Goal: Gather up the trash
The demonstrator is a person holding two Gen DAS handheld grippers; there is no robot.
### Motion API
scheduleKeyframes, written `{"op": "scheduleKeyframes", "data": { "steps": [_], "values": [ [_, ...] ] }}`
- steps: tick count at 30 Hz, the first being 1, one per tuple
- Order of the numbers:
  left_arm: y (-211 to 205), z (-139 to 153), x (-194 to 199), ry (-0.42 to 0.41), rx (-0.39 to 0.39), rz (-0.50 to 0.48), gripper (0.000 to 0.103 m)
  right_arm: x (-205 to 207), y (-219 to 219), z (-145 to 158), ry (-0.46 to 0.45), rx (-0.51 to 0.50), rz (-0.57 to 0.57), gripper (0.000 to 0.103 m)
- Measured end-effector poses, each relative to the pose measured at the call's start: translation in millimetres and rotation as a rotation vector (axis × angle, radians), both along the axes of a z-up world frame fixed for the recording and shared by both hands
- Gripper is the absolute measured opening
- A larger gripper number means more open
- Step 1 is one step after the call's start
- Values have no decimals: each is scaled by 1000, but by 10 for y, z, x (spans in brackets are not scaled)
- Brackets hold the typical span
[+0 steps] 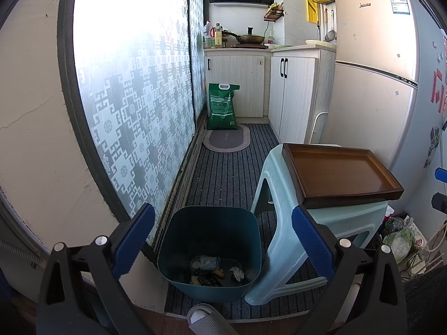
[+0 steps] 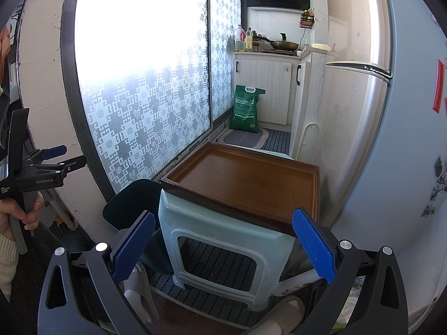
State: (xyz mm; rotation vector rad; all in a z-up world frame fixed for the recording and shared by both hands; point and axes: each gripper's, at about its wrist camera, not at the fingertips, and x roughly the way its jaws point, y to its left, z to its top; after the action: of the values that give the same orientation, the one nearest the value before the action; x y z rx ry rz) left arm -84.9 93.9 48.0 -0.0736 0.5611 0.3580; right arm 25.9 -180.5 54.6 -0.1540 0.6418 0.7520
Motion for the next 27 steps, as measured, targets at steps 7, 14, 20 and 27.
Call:
{"op": "scheduleKeyframes", "data": {
  "steps": [7,14,20,27],
  "values": [
    [-26,-30,-18,-2,10,-13,100,-2,4,1,0,-1,0,100],
    [-15,-31,-19,0,10,-14,100,-2,4,4,0,-1,0,100],
    [1,-24,-24,-3,0,-9,100,-4,-4,7,0,-1,0,100],
    [9,-20,-10,6,-3,-5,100,-3,-7,10,0,-1,0,100]
  ]
}}
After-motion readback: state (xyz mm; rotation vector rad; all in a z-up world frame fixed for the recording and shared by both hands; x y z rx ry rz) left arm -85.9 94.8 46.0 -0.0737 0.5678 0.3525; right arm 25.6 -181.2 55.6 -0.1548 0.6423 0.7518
